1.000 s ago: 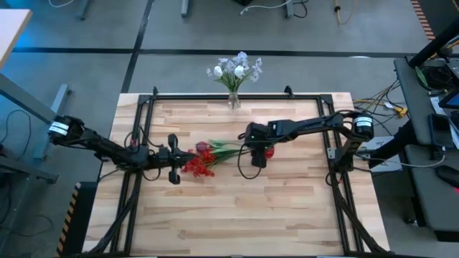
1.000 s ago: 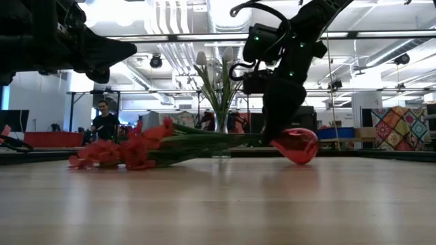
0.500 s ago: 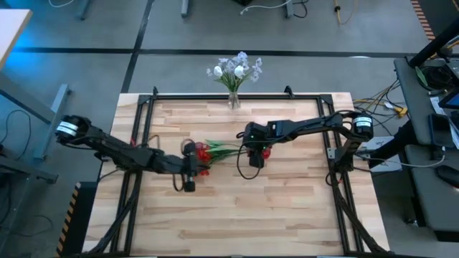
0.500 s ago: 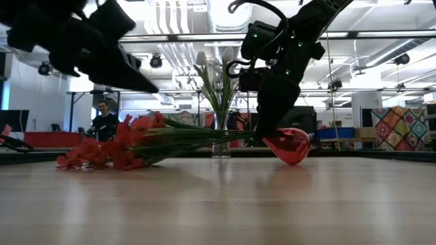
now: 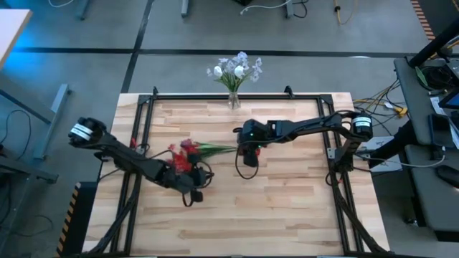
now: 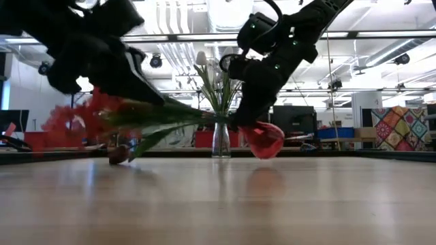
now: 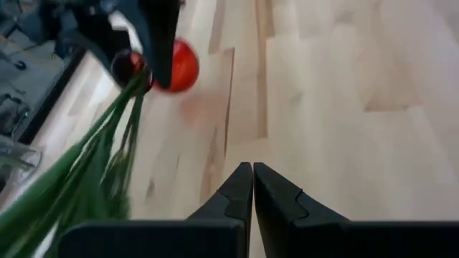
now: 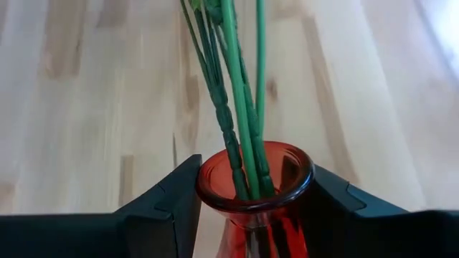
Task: Sort flowers into vase by color
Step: Adjust the red flower vase
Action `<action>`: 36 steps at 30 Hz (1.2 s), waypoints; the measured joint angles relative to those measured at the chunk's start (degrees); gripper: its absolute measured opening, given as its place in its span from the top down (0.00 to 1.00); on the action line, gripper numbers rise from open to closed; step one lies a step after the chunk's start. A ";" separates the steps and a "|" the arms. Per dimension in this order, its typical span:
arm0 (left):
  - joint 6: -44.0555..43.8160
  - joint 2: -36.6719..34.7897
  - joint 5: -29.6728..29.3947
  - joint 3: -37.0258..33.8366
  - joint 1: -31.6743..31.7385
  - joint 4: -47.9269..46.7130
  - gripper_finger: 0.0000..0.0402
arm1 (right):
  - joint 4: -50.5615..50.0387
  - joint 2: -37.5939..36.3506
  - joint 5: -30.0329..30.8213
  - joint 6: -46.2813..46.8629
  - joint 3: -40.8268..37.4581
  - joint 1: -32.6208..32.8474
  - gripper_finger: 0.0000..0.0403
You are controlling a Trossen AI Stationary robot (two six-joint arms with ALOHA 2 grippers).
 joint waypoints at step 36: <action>-0.41 -17.08 0.55 -0.02 -8.16 -0.78 1.00 | 68.57 9.50 -0.40 0.38 -17.31 0.00 0.58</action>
